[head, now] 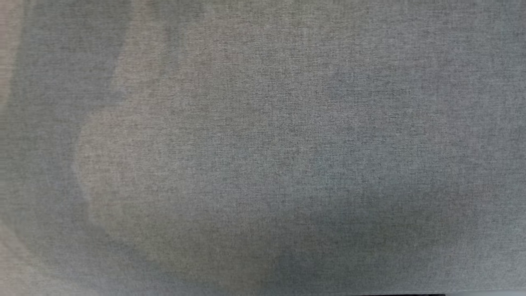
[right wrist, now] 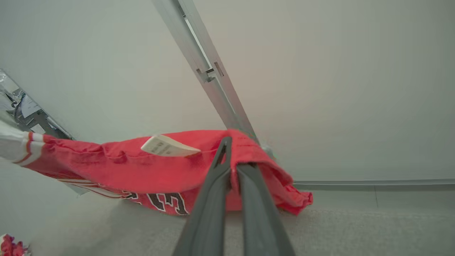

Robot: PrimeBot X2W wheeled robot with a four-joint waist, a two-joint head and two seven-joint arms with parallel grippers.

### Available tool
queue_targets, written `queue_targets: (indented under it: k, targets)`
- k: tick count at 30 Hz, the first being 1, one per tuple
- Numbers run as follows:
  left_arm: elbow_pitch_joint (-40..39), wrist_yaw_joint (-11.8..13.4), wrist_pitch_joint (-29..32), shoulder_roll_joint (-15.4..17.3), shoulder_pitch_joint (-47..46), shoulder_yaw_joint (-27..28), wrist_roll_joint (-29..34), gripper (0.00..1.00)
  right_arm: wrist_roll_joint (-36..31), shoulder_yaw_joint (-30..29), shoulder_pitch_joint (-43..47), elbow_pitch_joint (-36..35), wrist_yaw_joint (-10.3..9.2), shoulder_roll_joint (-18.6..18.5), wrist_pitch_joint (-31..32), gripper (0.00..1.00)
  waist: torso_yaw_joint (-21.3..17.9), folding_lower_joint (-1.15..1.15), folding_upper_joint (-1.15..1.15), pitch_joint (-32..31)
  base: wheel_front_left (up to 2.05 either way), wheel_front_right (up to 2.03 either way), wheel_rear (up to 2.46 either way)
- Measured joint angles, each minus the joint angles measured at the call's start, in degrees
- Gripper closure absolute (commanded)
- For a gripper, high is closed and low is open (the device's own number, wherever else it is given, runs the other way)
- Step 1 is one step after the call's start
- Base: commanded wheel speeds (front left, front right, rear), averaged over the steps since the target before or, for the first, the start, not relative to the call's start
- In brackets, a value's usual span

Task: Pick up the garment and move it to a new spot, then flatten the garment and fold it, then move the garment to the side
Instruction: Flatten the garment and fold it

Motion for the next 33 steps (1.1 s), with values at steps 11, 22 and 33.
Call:
queue_targets:
  k: [11, 22, 33]
  targets:
    - [-11.88, -1.94, 0.01, 6.49, 43.7, 5.86, -14.0, 1.0, 20.71, 2.66, 28.37, -11.16, 0.0, -10.85, -0.33, 1.0, 1.98, -0.01, 0.0, -8.96, 0.0, 0.0, 0.0]
    - [-16.92, 1.15, 0.01, 10.71, 72.73, 6.22, -16.81, 1.0, 24.46, 2.07, 46.49, -17.18, 0.04, -14.51, -1.94, 1.0, -0.34, -0.01, 0.0, -21.53, 0.0, 0.0, 0.0]
    - [-24.24, 2.56, 3.18, 12.4, 84.51, 2.91, -19.44, 1.0, 24.01, 2.37, 62.64, -22.47, 0.04, -19.85, -4.94, 1.0, -2.06, -0.01, 0.0, -29.83, 0.0, 0.0, 0.0]
